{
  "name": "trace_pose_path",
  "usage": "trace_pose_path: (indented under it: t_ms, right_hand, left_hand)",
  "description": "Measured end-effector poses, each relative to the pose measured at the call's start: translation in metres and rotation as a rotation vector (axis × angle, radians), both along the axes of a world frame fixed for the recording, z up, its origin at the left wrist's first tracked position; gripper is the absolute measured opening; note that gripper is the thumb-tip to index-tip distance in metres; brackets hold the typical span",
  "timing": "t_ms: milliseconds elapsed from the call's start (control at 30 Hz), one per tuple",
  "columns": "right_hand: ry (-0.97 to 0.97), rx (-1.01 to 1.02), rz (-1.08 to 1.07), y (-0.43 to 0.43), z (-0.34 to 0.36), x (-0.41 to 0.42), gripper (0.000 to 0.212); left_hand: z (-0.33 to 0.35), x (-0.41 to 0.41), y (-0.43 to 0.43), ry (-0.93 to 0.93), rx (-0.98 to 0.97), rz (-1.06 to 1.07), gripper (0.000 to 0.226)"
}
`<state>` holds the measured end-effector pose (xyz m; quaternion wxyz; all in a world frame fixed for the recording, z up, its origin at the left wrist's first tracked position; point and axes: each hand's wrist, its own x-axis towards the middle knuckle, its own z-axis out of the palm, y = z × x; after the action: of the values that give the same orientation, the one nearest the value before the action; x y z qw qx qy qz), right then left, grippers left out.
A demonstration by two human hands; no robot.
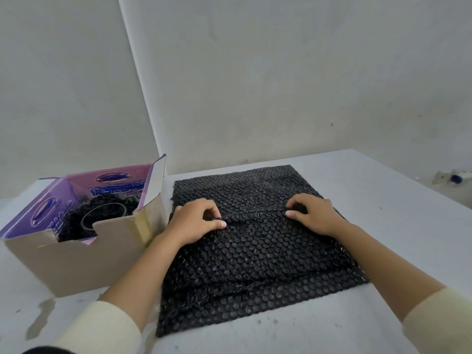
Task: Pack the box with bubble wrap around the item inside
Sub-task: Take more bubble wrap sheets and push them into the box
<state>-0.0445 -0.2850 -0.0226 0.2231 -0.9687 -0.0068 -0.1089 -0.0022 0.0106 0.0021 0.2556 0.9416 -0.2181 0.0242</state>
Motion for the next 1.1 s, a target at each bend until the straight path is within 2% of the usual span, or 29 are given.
trace_pose_path:
  t_ms: [100,167,233,433,500,633,733,833,900,1000,1100]
  right_hand:
    - [0.050,-0.037,0.051,0.008,0.007,-0.003,0.054]
    - [0.051,-0.070,0.090,0.014,0.011,0.000,0.062]
    - [0.021,-0.069,0.095,0.017,0.014,0.006,0.054]
    - [-0.098,0.004,0.041,0.006,0.040,0.008,0.020]
    - [-0.136,-0.045,0.016,0.003,0.050,0.008,0.022]
    - [-0.167,-0.225,-0.047,-0.009,0.061,0.010,0.044]
    - [-0.160,-0.195,-0.002,-0.019,0.063,0.008,0.047]
    - [-0.151,0.008,0.048,-0.022,0.064,0.004,0.033]
    - [-0.152,0.069,0.028,-0.021,0.065,0.003,0.029]
    - [-0.192,0.101,-0.035,-0.018,0.071,0.003,0.033]
    - [-0.220,0.165,-0.023,-0.016,0.085,0.002,0.037]
  left_hand:
    - [0.010,0.004,0.000,0.038,-0.163,-0.033,0.018]
    - [0.018,0.005,-0.002,0.049,-0.211,-0.045,0.017]
    - [0.026,0.003,-0.006,0.024,-0.199,-0.052,0.016]
    - [0.046,-0.004,-0.013,-0.193,0.024,-0.012,0.018]
    - [0.051,-0.004,-0.017,-0.265,0.023,-0.003,0.022]
    - [0.060,-0.001,-0.021,-0.334,-0.004,0.016,0.029]
    - [0.062,0.003,-0.017,-0.307,-0.004,0.012,0.031]
    - [0.060,0.006,-0.014,-0.181,-0.025,-0.022,0.035]
    - [0.061,0.007,-0.013,-0.116,-0.059,-0.023,0.040]
    - [0.064,0.006,-0.014,-0.088,-0.109,-0.007,0.044]
    - [0.071,0.003,-0.015,-0.084,-0.162,0.012,0.036]
